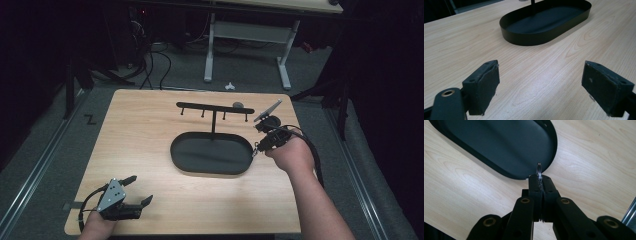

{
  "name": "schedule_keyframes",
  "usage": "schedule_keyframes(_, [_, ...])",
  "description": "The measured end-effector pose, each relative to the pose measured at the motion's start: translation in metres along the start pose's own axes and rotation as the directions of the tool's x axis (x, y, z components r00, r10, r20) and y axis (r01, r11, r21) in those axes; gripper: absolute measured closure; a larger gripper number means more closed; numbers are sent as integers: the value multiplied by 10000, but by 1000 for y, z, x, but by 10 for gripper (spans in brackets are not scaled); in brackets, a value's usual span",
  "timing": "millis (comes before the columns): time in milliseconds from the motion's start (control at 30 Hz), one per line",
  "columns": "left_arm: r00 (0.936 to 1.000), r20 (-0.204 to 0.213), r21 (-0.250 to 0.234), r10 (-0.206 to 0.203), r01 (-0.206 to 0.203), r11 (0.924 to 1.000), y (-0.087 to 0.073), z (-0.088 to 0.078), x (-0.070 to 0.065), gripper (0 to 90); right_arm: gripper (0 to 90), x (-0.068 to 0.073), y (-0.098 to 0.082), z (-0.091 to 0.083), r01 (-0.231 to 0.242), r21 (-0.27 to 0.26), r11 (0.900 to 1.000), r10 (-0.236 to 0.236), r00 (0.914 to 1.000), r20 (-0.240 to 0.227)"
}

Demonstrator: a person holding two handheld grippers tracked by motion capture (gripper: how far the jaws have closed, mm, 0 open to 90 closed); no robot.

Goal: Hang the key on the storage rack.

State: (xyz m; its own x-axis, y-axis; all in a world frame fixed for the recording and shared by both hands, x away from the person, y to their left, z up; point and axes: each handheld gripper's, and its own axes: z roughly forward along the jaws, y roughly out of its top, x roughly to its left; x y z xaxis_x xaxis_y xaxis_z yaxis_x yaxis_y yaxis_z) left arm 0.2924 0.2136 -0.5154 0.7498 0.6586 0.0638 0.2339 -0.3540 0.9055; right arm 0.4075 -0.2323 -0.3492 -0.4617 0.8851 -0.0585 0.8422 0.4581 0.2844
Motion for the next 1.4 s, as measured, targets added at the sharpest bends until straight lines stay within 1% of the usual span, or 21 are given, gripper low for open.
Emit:
schedule_keyframes(233, [10000, -10, -12, -10, 9, 10000, -1, -2, 0, 152, 885, -2, 12, -7, 45, -39, 10000, -45, 9999, -94])
schedule_keyframes(267, [10000, -25, -29, -24, 24, 10000, -1, -2, 0, 152, 885, -1, 14, -8, -12, -62, 10000, 11, 9999, -139])
schedule_keyframes(300, [10000, -28, -17, -26, 26, 10000, -1, -2, 0, 152, 885, -1, 17, -9, 79, -89, 9999, -81, 9999, -150])
schedule_keyframes(633, [10000, -4, -29, -33, 33, 10000, 0, 0, -1, 152, 884, 1, 33, -14, 113, -404, 9991, -122, 9997, -207])
schedule_keyframes(700, [10000, 50, 4, 47, -48, 10000, -1, 0, -1, 152, 885, 2, 36, -15, 68, -381, 9992, -78, 9996, -257])
schedule_keyframes(767, [10000, 53, 7, 8, -8, 10000, 0, 0, -1, 152, 885, 5, 41, -17, 64, -411, 9991, -75, 9996, -277])
schedule_keyframes(867, [10000, 55, -95, 38, -37, 9999, 0, 0, -1, 152, 885, 5, 44, -18, 184, -447, 9988, -195, 9995, -247])
schedule_keyframes(900, [9999, 121, -57, 65, -64, 10000, 0, 1, -1, 152, 885, 7, 46, -19, 96, -454, 9989, -108, 9996, -257])
schedule_keyframes(967, [9999, 156, 8, 71, -71, 10000, 0, 1, -1, 152, 884, 8, 49, -21, 131, -438, 9990, -141, 9996, -237])
schedule_keyframes(1067, [9999, 144, -21, 62, -61, 10000, 1, 2, -1, 152, 885, 9, 53, -23, 230, -464, 9987, -239, 9996, -178])
schedule_keyframes(1133, [9998, 154, -11, 81, -81, 10000, 1, 2, -1, 152, 885, 9, 55, -24, 178, -452, 9988, -185, 9997, -159])
schedule_keyframes(1167, [9999, 146, 7, 85, -85, 10000, 1, 2, -1, 152, 885, 8, 57, -25, 233, -486, 9985, -241, 9996, -164])
schedule_keyframes(1267, [9999, 107, -58, 19, -19, 10000, 1, 1, -1, 152, 885, 7, 60, -28, 97, -556, 9984, -106, 9998, -169])
schedule_keyframes(1300, [9999, 101, -67, 15, -14, 10000, 1, 1, -1, 152, 885, 6, 61, -28, 142, -618, 9980, -153, 9997, -171])
schedule_keyframes(1400, [9999, 112, -19, 14, -14, 10000, 0, 1, 0, 152, 885, 5, 63, -29, 47, -632, 9980, -54, 9999, -109])
